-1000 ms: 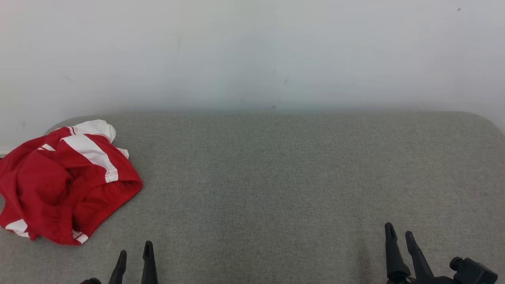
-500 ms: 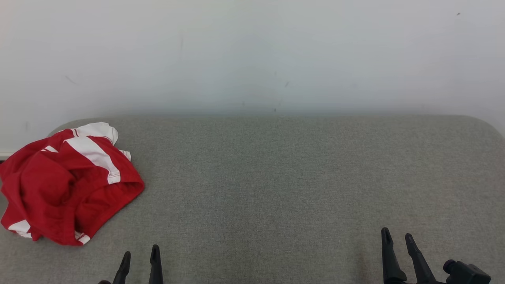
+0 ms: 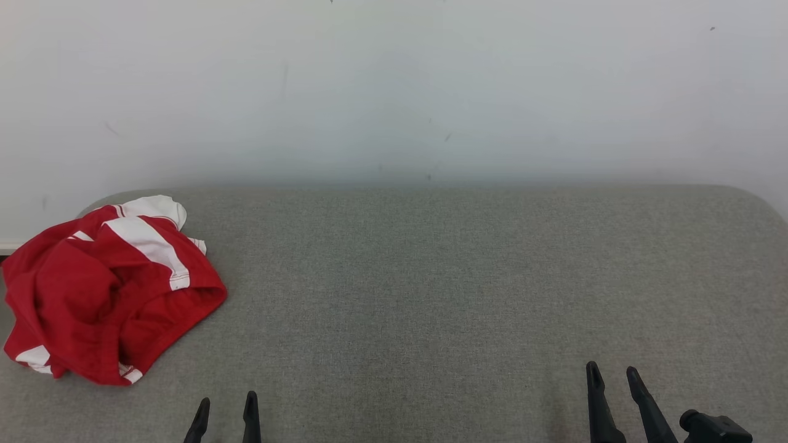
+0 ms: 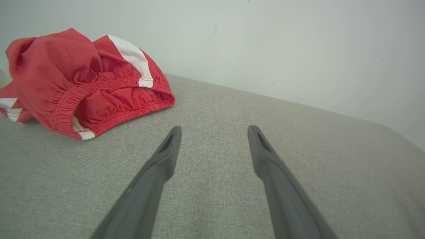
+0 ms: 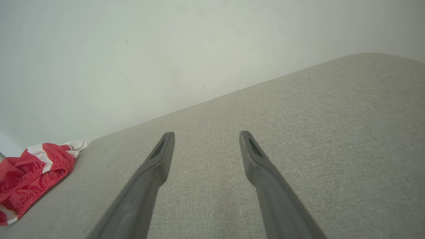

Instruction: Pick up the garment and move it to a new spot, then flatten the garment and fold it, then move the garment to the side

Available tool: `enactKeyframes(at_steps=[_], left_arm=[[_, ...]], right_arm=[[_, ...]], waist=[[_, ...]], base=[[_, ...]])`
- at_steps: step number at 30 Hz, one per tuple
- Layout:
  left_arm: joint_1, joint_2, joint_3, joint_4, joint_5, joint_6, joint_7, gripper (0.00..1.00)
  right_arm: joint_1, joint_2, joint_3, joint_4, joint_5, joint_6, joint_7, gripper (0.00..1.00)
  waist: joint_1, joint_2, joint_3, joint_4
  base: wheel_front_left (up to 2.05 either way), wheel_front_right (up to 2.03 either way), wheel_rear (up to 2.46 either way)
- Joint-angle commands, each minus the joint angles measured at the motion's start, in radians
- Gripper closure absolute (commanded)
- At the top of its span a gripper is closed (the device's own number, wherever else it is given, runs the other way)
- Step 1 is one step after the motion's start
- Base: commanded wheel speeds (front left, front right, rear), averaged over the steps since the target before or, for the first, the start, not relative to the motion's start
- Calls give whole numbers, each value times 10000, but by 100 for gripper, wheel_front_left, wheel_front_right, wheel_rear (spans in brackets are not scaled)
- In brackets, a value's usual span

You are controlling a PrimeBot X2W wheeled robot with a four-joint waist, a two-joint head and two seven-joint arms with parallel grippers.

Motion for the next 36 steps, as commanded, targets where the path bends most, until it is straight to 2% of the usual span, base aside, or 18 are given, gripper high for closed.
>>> enactKeyframes(at_steps=[1, 20, 25, 36], left_arm=[[92, 45, -24, -13, 213, -26, -106, 0], [273, 51, -202, 33, 1298, 84, -449, 0], [232, 49, -174, 59, 1056, 81, -466, 0], [124, 47, -192, 114, 787, 96, -466, 0]], right_arm=[[63, -37, 38, -52, -262, -17, -102, 0], [229, -39, 199, 60, -1686, -20, -449, 0], [193, -38, 83, 177, -2057, -21, -457, 0], [144, -37, -1, 267, -2130, -21, -406, 0]], waist=[[0, 0, -13, 1], [0, 0, -144, 47], [0, 0, -136, 48], [0, 0, -135, 74]], base=[[0, 0, 0], [0, 0, 0], [0, 0, 0], [0, 0, 0]])
